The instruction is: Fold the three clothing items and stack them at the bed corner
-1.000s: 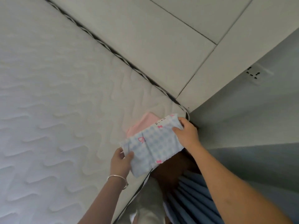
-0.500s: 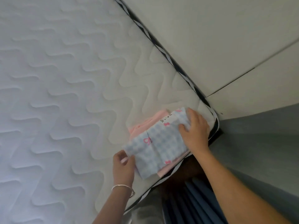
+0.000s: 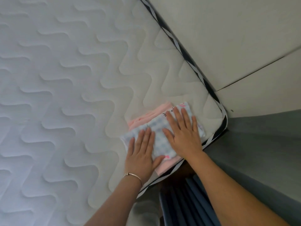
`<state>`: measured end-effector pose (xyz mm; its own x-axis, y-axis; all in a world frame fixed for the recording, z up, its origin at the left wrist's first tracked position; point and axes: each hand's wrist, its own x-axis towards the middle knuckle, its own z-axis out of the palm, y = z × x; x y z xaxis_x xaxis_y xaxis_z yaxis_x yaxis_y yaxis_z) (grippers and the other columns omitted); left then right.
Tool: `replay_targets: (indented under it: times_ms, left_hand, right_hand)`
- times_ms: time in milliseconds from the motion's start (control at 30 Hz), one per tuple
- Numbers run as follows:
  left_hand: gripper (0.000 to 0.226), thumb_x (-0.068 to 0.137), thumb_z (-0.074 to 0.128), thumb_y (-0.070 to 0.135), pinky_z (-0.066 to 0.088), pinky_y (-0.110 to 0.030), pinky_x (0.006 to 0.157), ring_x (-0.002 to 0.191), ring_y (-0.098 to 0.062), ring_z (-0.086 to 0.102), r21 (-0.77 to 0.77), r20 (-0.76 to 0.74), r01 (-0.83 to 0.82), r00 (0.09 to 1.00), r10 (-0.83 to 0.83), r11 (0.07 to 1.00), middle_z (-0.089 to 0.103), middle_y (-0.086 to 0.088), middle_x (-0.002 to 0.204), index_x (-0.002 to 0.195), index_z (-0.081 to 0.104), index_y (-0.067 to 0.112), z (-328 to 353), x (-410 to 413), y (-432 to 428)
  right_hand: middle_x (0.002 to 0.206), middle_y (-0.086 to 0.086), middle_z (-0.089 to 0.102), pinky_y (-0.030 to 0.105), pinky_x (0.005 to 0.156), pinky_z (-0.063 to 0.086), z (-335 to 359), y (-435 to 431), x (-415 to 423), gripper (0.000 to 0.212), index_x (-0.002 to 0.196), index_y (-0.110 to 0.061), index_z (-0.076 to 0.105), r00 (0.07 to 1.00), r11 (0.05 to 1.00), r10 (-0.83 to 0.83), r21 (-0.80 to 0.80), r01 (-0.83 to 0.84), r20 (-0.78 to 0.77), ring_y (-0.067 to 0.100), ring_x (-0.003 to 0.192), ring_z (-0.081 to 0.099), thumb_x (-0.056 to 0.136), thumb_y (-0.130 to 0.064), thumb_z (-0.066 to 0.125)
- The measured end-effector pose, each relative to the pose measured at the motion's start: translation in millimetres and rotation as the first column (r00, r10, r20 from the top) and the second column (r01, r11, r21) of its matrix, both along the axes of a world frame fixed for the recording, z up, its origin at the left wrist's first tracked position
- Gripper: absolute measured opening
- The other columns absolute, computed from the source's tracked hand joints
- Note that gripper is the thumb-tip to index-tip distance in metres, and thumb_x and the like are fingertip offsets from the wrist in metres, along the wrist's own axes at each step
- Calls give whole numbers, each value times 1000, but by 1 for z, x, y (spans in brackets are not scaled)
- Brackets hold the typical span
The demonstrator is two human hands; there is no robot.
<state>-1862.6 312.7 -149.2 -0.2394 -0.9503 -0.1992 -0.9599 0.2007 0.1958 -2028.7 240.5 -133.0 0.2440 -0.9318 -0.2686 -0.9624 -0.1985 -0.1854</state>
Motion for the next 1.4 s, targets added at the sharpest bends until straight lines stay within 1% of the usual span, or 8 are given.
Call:
replay_targets:
  times_ms: [300,367,467,567,700,833,1167,1400]
  left_hand:
    - [77,82,16,65,5,-35,110,142,-18,2,147,83,-1,997,-11,989,12,1,153,145,16,20,45,6,-13]
    - [77,79,15,64,2,-35,110,142,-18,6,140,105,-29,994,15,990,4,2,153,145,13,25,71,20,-15]
    - [70,77,33,60,26,-37,103,122,-21,51,112,100,-137,987,126,984,52,-3,135,130,49,18,107,50,-6]
    - [68,77,34,58,44,-37,96,115,-20,57,80,93,-259,963,251,963,60,-4,126,123,56,13,152,85,4]
    - [67,76,36,57,38,-37,100,116,-25,56,-67,63,-418,904,422,906,59,-6,126,125,54,14,219,138,31]
    - [68,77,37,57,20,-36,103,120,-28,52,-158,12,-621,776,630,768,59,-9,126,125,53,12,278,200,88]
    - [68,75,39,57,29,-43,104,119,-29,52,-364,-110,-890,335,936,276,65,-7,116,124,55,12,361,330,308]
    - [65,74,38,56,37,-44,99,114,-27,57,-448,-78,-893,97,992,52,67,-4,112,120,58,15,388,419,481]
  right_hand:
    - [157,-1,-11,38,110,-15,40,-9,4,72,146,-29,-8,998,979,28,202,-16,-54,18,142,-16,80,-57,-5]
    - [157,-1,-3,38,112,-11,65,-10,4,77,148,-25,1,998,984,47,175,-38,-49,17,143,-10,78,-57,-3]
    - [157,0,10,36,113,-8,105,-10,11,82,148,-20,11,995,987,90,138,-84,-34,17,144,1,75,-55,-2]
    - [148,7,35,40,112,6,149,-12,30,77,142,-14,32,983,983,183,35,-182,-20,24,140,25,78,-52,11]
    - [120,8,63,49,99,38,213,-13,78,59,122,-12,57,944,937,327,-115,-330,-43,29,116,57,77,-45,38]
    - [114,8,66,51,94,44,268,-1,151,57,116,-13,61,866,839,500,-244,-486,-7,29,110,60,74,-45,40]
    - [111,8,67,49,91,46,345,139,381,54,113,-13,63,539,525,835,-455,-719,112,29,106,62,65,-37,61]
    - [117,4,63,43,99,40,361,295,529,53,117,-17,61,313,390,920,-479,-786,236,25,109,59,68,-38,59]
